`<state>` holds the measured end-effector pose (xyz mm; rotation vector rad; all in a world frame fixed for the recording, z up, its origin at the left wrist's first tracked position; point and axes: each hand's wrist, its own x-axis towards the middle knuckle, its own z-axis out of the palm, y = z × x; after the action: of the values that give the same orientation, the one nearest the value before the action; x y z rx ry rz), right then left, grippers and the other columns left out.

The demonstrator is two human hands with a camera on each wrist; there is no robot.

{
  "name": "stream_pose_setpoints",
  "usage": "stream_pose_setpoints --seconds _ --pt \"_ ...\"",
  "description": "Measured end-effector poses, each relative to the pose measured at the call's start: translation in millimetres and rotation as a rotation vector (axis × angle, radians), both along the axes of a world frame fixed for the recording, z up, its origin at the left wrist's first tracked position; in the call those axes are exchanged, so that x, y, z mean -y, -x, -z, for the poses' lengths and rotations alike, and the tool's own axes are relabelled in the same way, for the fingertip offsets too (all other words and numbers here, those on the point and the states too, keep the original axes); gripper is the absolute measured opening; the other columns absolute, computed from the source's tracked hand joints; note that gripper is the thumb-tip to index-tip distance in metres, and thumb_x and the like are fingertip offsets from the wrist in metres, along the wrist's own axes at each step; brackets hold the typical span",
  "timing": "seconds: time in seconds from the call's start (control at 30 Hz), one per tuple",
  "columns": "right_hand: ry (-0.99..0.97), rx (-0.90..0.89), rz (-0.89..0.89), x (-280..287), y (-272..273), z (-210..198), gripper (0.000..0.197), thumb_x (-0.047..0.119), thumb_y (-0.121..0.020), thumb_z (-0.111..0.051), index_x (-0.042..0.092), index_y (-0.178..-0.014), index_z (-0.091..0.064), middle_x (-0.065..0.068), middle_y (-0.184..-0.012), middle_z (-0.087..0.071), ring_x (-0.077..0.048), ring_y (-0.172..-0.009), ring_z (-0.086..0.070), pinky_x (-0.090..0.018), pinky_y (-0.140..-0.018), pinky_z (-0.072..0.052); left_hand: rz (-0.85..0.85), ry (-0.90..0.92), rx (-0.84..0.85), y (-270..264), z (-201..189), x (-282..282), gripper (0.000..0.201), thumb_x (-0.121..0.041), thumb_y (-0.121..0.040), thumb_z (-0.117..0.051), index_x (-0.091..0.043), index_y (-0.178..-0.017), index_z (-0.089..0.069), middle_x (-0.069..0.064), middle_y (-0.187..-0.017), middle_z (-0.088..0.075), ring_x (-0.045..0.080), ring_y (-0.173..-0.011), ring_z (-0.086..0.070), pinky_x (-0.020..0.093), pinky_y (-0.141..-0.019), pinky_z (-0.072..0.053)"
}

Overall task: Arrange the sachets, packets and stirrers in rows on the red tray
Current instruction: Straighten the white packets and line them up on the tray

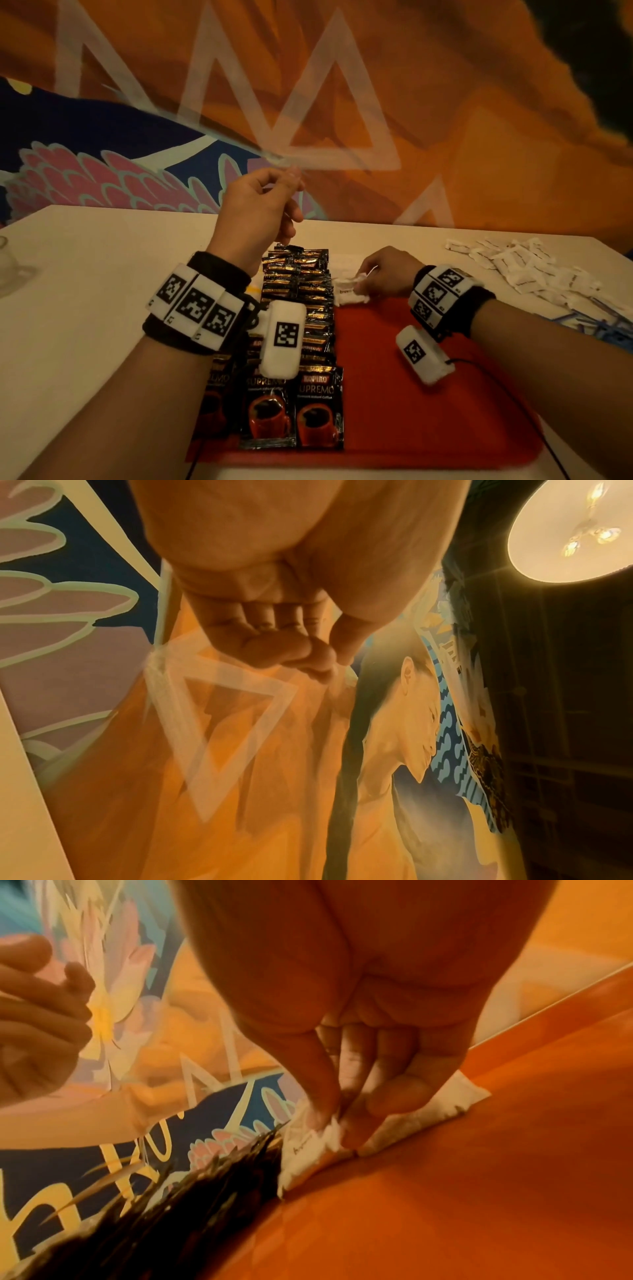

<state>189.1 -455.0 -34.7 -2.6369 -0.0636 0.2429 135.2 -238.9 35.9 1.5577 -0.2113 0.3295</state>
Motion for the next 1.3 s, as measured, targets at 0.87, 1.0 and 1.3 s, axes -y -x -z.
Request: stream_pose_setpoints --seconds 0.87,1.0,1.3 --pt "0.172 0.167 -0.246 -20.6 5.3 -1.5 0.026 0.028 -0.085 -0.075 0.029 -0.111 -0.07 0.007 -0.105 -0.067 -0.013 -0.094 -0.063 -0.031 -0.083 -0.053 0.007 -0.055 -0.013 -0.4 1.6 -0.6 0.018 -0.032 -0.098 -0.059 -0.017 -0.093 -0.066 -0.002 -0.061 -0.06 0.012 -0.048 -0.05 0.027 -0.048 -0.043" --pt "0.151 0.22 -0.101 12.5 -13.1 -8.3 0.023 0.034 -0.084 -0.076 0.023 -0.103 -0.072 0.003 -0.1 -0.071 -0.015 -0.089 -0.064 -0.03 -0.08 -0.053 0.047 -0.067 0.028 5.2 -4.3 0.1 0.015 -0.029 -0.098 -0.059 -0.015 -0.095 -0.065 -0.002 -0.06 -0.06 0.012 -0.048 -0.049 0.023 -0.044 -0.043" --pt "0.483 0.106 0.306 165.9 -67.5 -29.8 0.032 0.023 -0.088 -0.07 0.012 -0.118 -0.065 -0.01 -0.122 -0.064 -0.03 -0.105 -0.062 -0.039 -0.089 -0.056 0.15 -0.101 0.135 -2.7 -5.2 0.4 0.035 -0.055 -0.069 -0.066 -0.023 -0.083 -0.069 -0.002 -0.051 -0.052 0.011 -0.041 -0.047 0.022 -0.036 -0.038"
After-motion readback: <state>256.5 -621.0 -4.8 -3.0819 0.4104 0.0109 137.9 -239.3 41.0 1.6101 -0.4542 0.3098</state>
